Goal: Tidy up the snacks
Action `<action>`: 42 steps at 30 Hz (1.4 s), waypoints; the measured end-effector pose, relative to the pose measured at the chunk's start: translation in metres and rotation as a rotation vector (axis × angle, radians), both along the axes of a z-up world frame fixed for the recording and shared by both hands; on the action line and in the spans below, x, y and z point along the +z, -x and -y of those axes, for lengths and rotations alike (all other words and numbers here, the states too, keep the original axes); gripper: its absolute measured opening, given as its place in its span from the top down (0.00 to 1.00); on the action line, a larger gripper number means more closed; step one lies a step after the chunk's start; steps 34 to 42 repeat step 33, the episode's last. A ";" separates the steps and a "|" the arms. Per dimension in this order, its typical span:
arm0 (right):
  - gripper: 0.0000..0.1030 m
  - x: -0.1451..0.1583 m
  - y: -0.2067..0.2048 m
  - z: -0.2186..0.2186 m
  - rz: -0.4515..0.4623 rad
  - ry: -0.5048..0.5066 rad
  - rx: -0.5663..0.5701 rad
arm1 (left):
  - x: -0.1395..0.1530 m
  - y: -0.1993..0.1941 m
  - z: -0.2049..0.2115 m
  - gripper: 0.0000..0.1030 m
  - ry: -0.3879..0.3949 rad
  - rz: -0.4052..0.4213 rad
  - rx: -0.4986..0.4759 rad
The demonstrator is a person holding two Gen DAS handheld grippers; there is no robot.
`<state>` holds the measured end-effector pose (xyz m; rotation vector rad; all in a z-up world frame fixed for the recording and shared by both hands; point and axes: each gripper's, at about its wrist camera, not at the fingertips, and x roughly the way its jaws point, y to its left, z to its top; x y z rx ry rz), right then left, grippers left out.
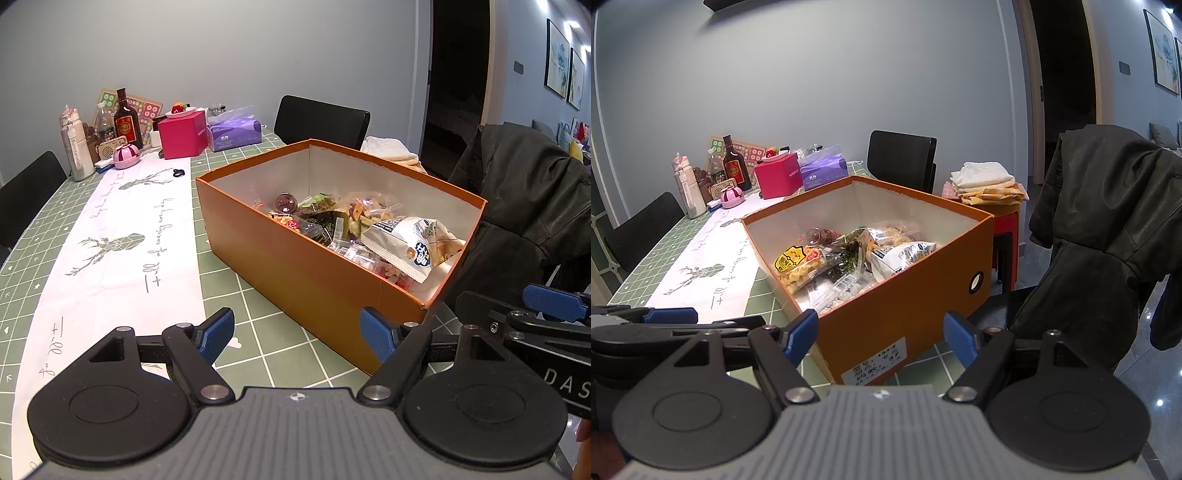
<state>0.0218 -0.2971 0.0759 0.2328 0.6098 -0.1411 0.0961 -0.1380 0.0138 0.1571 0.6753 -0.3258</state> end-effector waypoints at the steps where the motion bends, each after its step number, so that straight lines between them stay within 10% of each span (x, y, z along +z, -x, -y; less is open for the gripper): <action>1: 0.29 0.000 0.001 0.000 0.000 0.001 0.000 | 0.000 0.000 0.000 0.12 0.001 0.000 0.000; 42: 0.29 0.010 0.008 -0.011 0.016 0.026 -0.004 | 0.006 0.007 -0.008 0.15 0.041 0.045 -0.017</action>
